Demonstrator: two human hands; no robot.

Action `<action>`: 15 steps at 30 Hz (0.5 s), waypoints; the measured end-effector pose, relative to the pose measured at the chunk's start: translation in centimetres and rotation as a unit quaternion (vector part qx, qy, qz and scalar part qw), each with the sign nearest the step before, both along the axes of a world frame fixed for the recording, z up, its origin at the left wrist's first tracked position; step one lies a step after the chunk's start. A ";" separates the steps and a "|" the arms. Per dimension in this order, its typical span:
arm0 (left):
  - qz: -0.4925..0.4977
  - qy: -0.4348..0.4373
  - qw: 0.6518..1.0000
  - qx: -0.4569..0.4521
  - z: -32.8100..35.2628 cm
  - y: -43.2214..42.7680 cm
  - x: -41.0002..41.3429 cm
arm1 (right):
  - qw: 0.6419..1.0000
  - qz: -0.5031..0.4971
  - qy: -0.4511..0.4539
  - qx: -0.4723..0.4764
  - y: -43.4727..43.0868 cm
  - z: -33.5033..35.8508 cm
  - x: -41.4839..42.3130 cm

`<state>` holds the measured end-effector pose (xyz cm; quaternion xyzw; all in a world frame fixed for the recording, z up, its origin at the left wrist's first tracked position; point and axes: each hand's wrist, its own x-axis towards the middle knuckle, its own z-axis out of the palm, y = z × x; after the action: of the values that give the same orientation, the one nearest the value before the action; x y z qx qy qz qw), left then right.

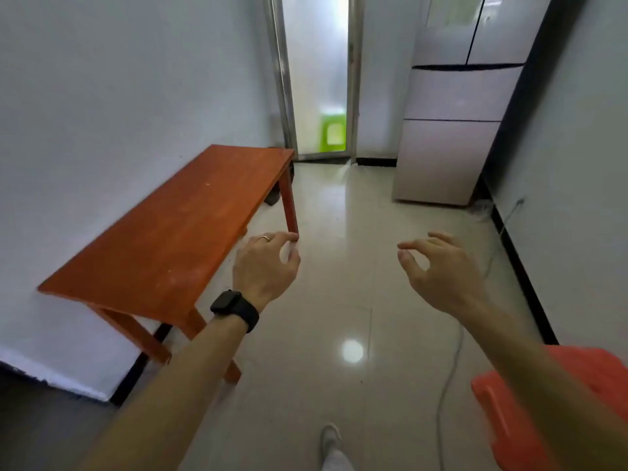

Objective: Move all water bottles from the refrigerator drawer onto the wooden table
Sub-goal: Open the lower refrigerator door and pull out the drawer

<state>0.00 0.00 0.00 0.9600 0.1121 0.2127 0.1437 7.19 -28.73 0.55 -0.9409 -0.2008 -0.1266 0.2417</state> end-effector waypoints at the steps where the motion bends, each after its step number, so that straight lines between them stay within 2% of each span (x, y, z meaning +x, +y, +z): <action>1: -0.009 0.013 1.000 -0.008 -0.7 0.5 1.9 | 1.000 0.001 0.015 -0.006 0.4 -0.6 1.7; 8: -0.030 0.075 0.995 -0.054 -3.8 3.4 17.9 | 0.993 -0.045 0.102 -0.041 2.7 -2.8 15.3; 15: -0.051 0.101 0.991 -0.070 -5.1 5.3 33.2 | 0.991 -0.070 0.106 -0.041 3.6 -3.4 28.8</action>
<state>33.23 5.29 -5.08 0.9687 0.0913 0.0985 0.2087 36.00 -25.11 -2.83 -0.9699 -0.1125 -0.0340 0.2135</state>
